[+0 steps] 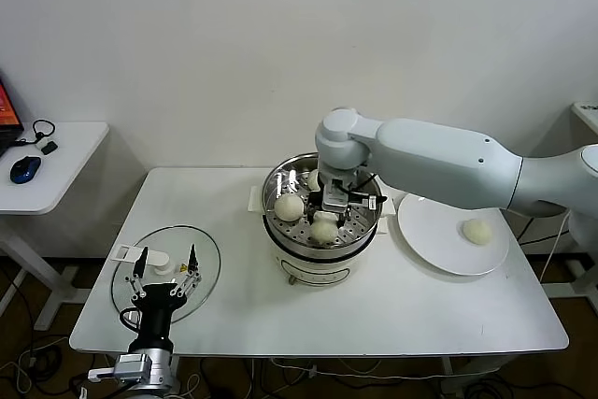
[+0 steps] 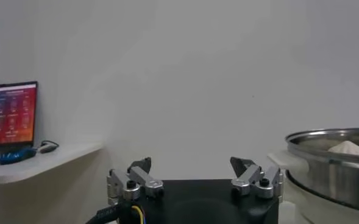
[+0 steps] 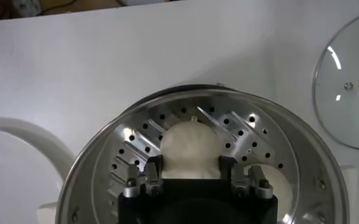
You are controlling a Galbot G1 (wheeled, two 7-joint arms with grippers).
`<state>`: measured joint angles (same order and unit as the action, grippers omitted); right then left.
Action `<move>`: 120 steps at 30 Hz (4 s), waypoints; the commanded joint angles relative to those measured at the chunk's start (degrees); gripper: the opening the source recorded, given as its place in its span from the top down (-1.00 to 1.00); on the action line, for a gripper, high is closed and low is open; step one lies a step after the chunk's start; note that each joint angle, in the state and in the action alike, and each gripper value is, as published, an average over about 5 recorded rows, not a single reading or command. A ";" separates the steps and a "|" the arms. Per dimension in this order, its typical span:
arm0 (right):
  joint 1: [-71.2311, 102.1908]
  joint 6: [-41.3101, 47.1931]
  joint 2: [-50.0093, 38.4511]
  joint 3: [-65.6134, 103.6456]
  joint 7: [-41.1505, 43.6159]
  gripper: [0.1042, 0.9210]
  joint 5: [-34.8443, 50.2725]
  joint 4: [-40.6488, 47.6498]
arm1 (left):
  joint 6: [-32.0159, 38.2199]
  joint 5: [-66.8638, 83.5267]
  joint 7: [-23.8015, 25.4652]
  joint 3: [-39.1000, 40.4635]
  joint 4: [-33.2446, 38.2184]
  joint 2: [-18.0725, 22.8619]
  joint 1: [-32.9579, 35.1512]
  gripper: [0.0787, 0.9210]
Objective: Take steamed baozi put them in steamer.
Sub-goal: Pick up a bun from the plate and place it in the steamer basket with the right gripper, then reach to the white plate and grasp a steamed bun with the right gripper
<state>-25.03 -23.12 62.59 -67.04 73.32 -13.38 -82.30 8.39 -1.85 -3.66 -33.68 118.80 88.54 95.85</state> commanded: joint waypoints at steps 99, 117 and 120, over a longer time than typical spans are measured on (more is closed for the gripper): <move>29.02 17.34 -19.79 41.78 -4.34 -0.76 -6.44 46.01 | 0.17 0.39 0.51 2.71 -1.06 -0.68 -0.80 -0.77; 30.19 16.43 -13.52 46.74 -6.49 -0.76 -10.85 52.05 | 0.15 0.30 0.48 2.52 -1.88 -0.61 -0.71 -0.77; 30.30 16.13 -13.37 47.38 -6.76 -0.76 -11.72 52.53 | 0.28 0.31 0.44 2.50 -2.01 -0.58 -0.66 -0.77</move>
<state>3.89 -6.66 47.19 -22.68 67.29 -22.30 -32.32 8.55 -1.52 -3.20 -31.13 116.95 87.88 95.11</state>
